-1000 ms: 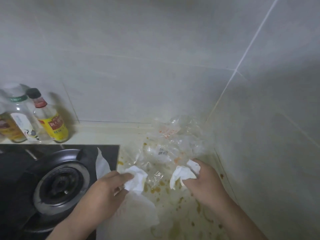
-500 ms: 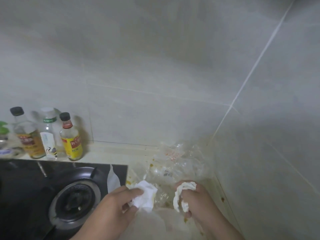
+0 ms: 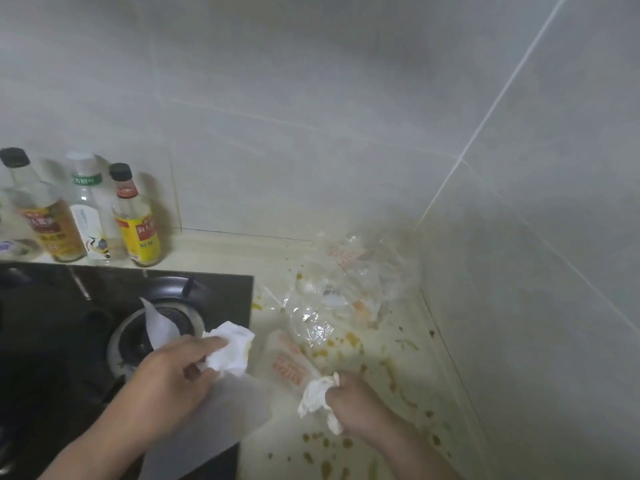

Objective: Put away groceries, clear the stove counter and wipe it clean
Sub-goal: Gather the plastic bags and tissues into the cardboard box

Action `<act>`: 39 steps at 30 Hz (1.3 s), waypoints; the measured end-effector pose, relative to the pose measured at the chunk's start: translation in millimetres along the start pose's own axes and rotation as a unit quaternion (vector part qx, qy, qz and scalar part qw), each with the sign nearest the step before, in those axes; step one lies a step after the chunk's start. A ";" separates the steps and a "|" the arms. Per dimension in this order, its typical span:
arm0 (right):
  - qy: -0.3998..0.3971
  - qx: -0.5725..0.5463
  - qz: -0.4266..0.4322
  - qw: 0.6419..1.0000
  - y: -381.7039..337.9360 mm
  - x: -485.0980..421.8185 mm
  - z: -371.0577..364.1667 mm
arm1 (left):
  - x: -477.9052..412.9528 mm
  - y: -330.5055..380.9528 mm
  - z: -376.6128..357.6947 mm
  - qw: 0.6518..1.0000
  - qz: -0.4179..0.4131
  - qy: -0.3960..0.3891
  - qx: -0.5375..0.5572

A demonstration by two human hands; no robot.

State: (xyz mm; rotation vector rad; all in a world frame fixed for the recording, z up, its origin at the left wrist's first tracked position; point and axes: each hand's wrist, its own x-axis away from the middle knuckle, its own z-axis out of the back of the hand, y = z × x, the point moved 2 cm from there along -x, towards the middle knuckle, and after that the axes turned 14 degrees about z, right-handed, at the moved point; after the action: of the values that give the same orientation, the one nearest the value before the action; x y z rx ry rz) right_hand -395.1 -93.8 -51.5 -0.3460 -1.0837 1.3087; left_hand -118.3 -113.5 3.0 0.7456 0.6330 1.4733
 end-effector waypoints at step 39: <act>0.198 0.058 0.137 0.969 35.4 -69.9 -58.0 | 9.4 -28.1 5.6 0.999 0.036 -0.015 -0.020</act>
State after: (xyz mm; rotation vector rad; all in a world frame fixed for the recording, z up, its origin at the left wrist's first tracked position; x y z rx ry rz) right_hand -362.3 -125.3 -137.7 -0.6563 -0.6343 1.4621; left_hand -95.9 -103.2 -14.5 0.7658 0.5566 1.5342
